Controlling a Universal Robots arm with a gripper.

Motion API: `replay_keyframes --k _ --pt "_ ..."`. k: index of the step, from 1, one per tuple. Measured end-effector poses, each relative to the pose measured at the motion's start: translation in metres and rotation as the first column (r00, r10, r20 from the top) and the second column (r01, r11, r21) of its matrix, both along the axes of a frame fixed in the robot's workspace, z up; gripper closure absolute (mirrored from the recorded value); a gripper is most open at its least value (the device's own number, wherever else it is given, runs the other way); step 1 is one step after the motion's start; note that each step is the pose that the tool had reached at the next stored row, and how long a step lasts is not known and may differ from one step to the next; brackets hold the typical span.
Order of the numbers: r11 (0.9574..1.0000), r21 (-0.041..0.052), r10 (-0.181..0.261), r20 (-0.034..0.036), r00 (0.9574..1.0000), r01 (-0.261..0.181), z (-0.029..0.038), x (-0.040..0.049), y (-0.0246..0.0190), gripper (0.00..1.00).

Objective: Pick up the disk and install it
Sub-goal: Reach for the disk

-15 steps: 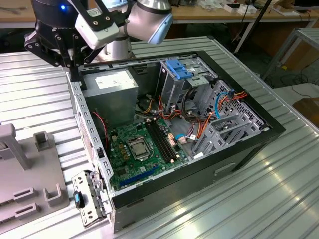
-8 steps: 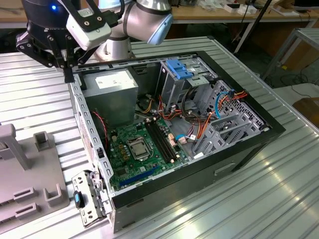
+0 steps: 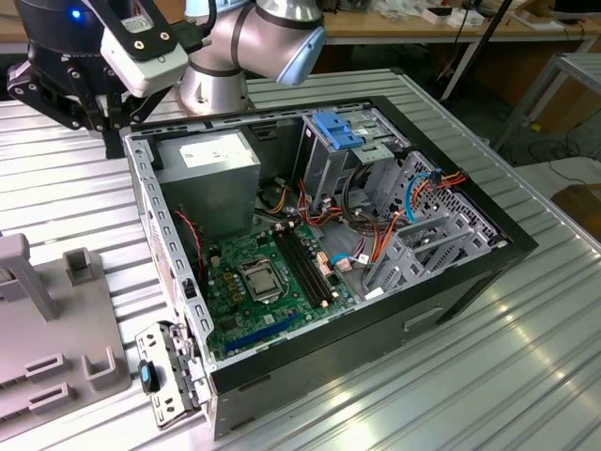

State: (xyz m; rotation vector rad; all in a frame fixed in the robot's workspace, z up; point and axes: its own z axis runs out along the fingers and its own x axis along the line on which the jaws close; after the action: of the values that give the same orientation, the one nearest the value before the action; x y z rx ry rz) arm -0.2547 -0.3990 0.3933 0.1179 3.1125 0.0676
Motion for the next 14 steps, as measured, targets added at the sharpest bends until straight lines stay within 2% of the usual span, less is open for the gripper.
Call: replay_keyframes --k 14 --pt "1.0 0.0 0.0 0.0 1.0 0.0 0.0 -0.0235 -0.0001 0.89"
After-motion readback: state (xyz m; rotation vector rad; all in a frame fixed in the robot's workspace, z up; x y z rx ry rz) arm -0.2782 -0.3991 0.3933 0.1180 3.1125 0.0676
